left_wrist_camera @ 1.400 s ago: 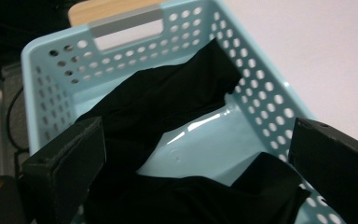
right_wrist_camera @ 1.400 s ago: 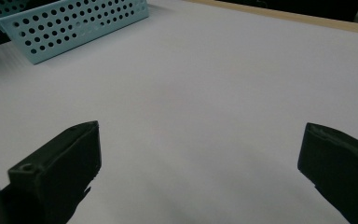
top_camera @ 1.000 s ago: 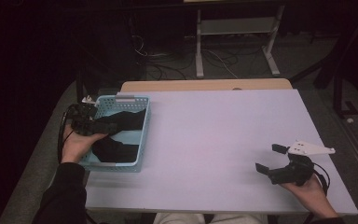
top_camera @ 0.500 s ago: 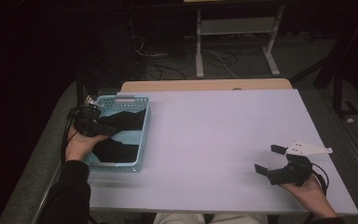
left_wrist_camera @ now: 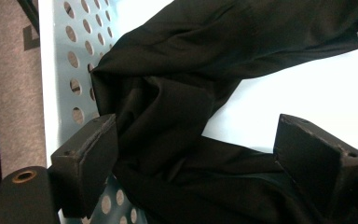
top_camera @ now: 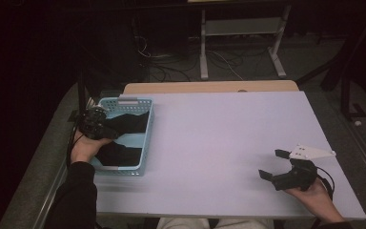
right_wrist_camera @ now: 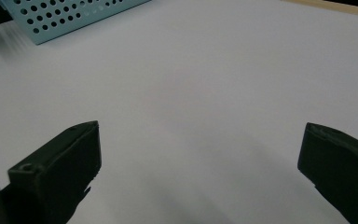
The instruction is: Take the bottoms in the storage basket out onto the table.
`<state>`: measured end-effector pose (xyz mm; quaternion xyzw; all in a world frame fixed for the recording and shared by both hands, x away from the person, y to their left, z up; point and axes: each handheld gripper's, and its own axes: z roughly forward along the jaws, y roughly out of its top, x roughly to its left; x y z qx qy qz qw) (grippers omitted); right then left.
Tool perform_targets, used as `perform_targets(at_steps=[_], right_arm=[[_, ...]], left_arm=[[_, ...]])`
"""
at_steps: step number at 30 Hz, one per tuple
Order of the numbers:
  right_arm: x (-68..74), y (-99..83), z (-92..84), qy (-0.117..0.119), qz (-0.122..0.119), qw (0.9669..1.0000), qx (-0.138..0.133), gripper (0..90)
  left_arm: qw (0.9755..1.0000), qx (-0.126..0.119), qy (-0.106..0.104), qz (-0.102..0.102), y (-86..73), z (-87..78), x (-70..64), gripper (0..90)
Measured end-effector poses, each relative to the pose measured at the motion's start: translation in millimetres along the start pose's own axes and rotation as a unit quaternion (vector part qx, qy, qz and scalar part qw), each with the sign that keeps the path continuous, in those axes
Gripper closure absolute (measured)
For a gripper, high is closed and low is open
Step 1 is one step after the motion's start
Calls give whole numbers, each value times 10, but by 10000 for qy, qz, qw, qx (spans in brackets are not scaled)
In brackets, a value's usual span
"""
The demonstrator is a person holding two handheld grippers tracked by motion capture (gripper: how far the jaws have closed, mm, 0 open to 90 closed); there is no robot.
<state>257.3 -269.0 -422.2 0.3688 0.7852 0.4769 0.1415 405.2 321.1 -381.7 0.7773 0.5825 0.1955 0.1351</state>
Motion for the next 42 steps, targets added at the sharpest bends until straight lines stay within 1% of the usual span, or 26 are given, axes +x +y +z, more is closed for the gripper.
perform_targets(at_steps=[1,2,3,7,9,10,12,13,15,16,17,18,19,22,23,24,25,27,30,33,35,36,41,42], right_arm=[[1,-1,1,2,-15,10000,6,0],[2,-1,0,3,-9,10000,10,0],[2,-1,0,3,-9,10000,10,0],[-3,-3,-4,6,-2,10000,10,0],[-4,-5,1,8,-16,10000,24,0],[-2,-6,3,5,-14,10000,30,0],[-1,-6,3,2,-20,10000,38,0],[-1,-6,4,-1,-18,10000,43,0],[0,-6,4,-4,-14,10000,51,0],[0,-7,3,-2,-20,10000,56,0],[1,-8,2,0,-22,10000,56,0],[3,-9,1,1,-24,10000,61,0],[3,-9,1,1,-24,10000,61,0],[3,-9,-1,1,-25,10000,60,0],[2,-8,-2,-4,-30,10000,56,0],[2,-8,-2,-4,-30,10000,56,0],[2,-9,-3,-3,-34,10000,58,0],[3,-9,-7,-6,-44,10000,63,0],[7,-12,-12,3,-67,10000,69,0],[11,-13,-15,5,-70,9999,76,0],[13,-13,-22,4,-67,10000,67,0],[13,-13,-22,4,-67,10000,67,0],[3,-15,-29,-8,-55,10000,71,0],[2,-14,-28,-7,-58,10000,69,0]], left_arm=[[10000,82,23,24,1,30,-4,152],[10000,82,23,24,1,30,-4,152],[9999,124,68,25,1,47,-9,152],[9996,199,174,-60,-12,113,-25,156],[9995,245,200,-33,-13,137,-36,170],[9991,312,274,23,-3,153,-50,185],[9990,339,286,15,3,158,-53,221],[9988,377,319,24,8,168,-54,221],[9984,450,338,23,9,198,-61,268],[9977,542,400,32,13,228,-62,306],[9977,542,400,32,13,228,-62,318],[9970,599,486,46,19,255,-76,327],[9970,599,486,46,19,255,-76,329],[9952,718,662,82,29,295,-90,355],[9947,755,699,48,32,315,-83,382],[9947,755,699,48,32,315,-83,401],[9943,767,738,11,34,326,-78,401],[9943,768,740,-27,35,345,-77,480],[9942,743,775,-74,36,364,-76,503],[9943,718,783,-131,46,369,-66,565],[9945,710,736,-214,53,379,-47,626],[9945,710,736,-214,53,379,-47,646],[9948,695,675,-301,62,383,-18,689],[9949,684,659,-341,65,385,-11,711]])
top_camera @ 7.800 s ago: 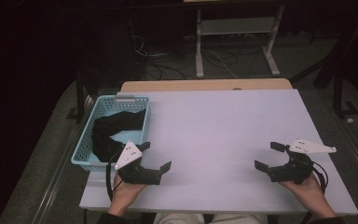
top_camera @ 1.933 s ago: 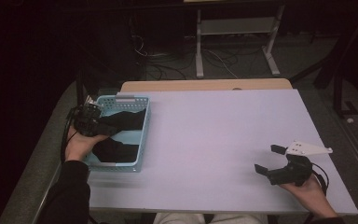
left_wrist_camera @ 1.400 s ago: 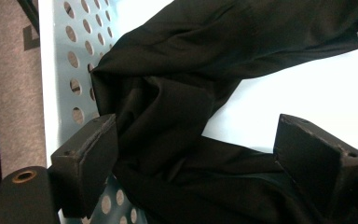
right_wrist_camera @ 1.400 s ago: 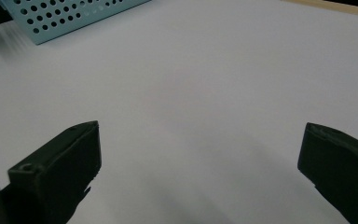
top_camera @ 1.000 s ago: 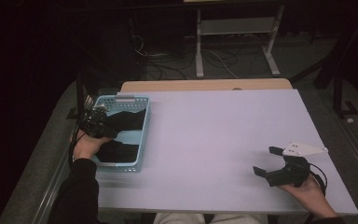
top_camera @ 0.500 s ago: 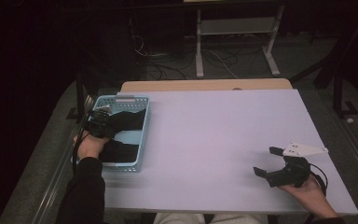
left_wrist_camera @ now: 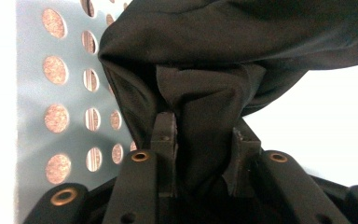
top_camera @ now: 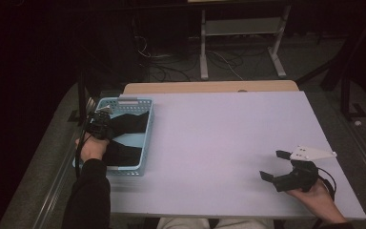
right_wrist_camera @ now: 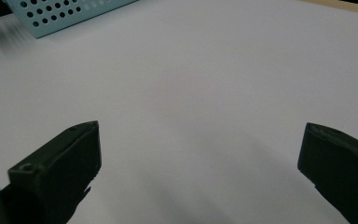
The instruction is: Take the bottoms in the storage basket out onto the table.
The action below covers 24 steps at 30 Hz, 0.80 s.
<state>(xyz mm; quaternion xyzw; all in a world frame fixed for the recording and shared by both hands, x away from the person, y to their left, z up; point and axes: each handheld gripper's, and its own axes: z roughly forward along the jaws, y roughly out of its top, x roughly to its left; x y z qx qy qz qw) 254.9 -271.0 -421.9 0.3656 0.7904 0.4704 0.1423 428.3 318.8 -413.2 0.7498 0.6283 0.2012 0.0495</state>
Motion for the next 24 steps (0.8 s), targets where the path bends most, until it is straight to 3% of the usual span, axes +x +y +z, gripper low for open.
perform_targets(at_steps=[3,11,13,14,15,17,18,19,20,21,22,24], right_arm=[[4,0,3,11,-16,10000,10,0],[5,-1,8,22,-15,10000,19,0],[3,0,10,32,-17,10000,30,0],[5,0,10,33,-8,10000,31,0],[5,0,10,33,-8,10000,31,0],[6,2,6,33,6,10000,16,0],[6,2,6,34,6,10000,13,0],[6,3,6,37,3,10000,11,0],[7,3,5,41,-1,10000,12,0],[7,3,5,41,-1,10000,12,0],[9,3,5,46,-1,10000,11,0],[13,7,7,52,-2,10000,1,0]], left_arm=[[10000,-29,-56,-76,9,-2,13,755],[9997,-144,-183,-33,15,-41,5,812],[9992,-215,-310,-104,9,-61,20,814],[9975,-345,-542,-280,-5,-88,53,815],[9975,-345,-542,-280,-5,-88,53,815],[9941,-463,-828,-520,-23,-126,106,816],[9905,-558,-1053,-682,-41,-165,150,817],[9905,-558,-1053,-682,-41,-165,150,817],[9860,-663,-1284,-830,-56,-209,181,817],[9860,-663,-1284,-830,-56,-209,181,817],[9828,-731,-1435,-902,-65,-238,197,817],[9787,-835,-1598,-979,-74,-287,209,818]])
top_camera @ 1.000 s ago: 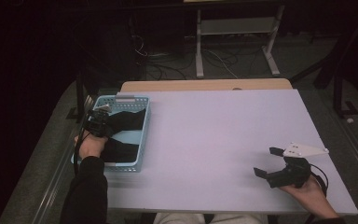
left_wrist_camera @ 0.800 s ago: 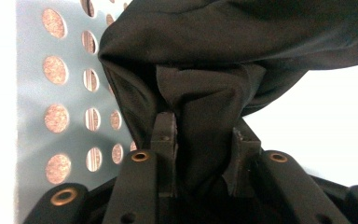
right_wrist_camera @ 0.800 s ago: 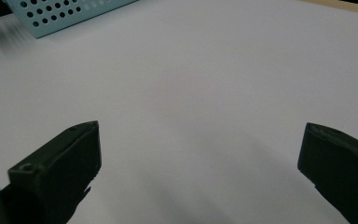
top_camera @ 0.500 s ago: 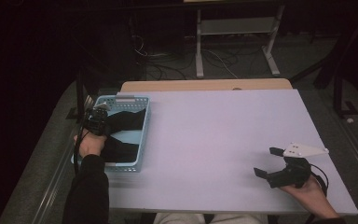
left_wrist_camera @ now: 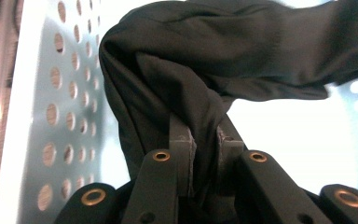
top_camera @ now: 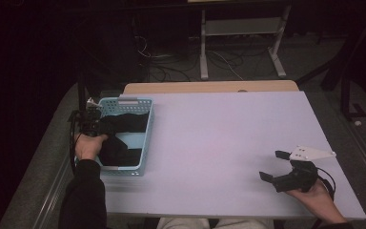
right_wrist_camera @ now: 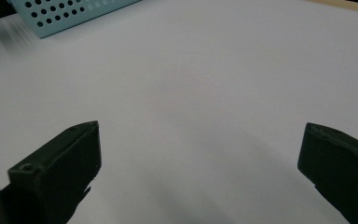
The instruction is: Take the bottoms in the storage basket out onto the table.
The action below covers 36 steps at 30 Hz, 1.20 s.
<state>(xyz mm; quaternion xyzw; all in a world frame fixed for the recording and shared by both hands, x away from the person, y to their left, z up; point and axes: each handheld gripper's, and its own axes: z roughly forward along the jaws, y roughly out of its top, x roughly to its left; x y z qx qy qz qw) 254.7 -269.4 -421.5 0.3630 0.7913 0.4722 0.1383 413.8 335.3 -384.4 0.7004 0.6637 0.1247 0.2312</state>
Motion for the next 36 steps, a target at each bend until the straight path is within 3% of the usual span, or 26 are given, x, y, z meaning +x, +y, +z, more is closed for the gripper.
perform_targets(at_steps=[6,12,18,22,36], right_arm=[[5,9,-9,-11,10,10000,-68,0],[15,12,-13,5,19,9999,-99,0],[20,15,-10,16,35,9999,-112,0],[18,17,-11,-4,58,9999,-141,0],[-9,0,-26,-109,156,9997,-180,0]], left_arm=[[9989,-150,-436,-44,11,-189,-18,817],[9976,-224,-652,-17,34,-368,-20,819],[9951,-362,-916,57,121,-607,-78,820],[9919,-489,-1158,184,187,-763,-134,820],[9865,-802,-1325,524,374,-1246,-291,819]])
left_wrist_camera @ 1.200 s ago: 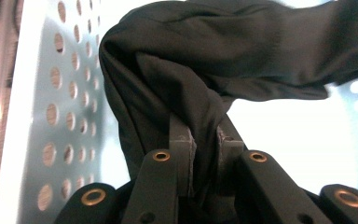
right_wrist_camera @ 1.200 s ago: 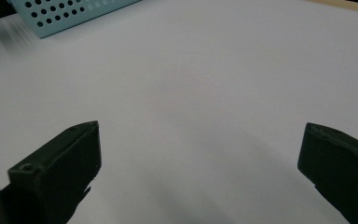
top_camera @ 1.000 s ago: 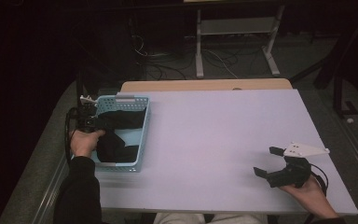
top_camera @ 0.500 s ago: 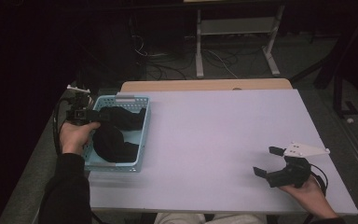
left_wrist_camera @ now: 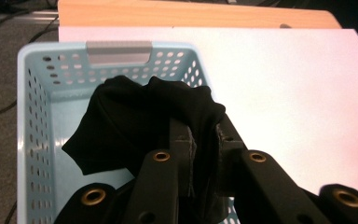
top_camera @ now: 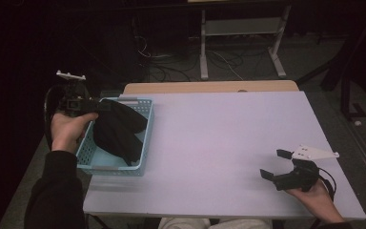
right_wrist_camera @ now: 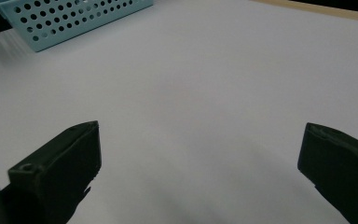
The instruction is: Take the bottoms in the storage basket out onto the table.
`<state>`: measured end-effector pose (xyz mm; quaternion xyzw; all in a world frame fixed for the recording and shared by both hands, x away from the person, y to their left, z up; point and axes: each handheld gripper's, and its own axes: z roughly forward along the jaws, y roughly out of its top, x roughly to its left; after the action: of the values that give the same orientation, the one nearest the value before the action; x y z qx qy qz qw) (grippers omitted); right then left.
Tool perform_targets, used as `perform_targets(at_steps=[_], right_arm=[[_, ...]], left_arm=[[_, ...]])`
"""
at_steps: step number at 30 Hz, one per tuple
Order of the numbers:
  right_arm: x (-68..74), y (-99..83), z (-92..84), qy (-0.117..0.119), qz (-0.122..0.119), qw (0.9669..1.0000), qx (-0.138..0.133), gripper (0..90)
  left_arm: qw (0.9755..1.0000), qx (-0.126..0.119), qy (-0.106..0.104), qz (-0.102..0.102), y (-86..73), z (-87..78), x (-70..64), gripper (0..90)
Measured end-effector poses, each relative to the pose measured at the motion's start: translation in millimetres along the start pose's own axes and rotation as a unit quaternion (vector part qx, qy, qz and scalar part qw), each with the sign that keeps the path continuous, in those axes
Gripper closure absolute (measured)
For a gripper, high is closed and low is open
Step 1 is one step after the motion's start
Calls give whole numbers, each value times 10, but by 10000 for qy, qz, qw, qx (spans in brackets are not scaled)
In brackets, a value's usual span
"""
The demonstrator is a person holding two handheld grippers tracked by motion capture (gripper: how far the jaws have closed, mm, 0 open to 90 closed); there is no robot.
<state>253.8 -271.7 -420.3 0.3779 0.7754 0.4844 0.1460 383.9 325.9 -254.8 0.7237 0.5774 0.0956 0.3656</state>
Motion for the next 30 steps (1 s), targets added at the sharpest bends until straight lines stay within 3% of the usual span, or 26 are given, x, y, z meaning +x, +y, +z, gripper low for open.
perform_targets(at_steps=[9,15,30], right_arm=[[-10,-9,-14,-40,42,10000,-19,0],[-19,-10,-24,-62,58,10000,-45,0],[-24,-18,-31,-83,82,9999,-36,0]], left_arm=[[9998,-153,72,52,162,-259,-67,819],[9994,-268,116,168,316,-425,-180,819],[9981,-418,73,453,551,-641,-462,818]])
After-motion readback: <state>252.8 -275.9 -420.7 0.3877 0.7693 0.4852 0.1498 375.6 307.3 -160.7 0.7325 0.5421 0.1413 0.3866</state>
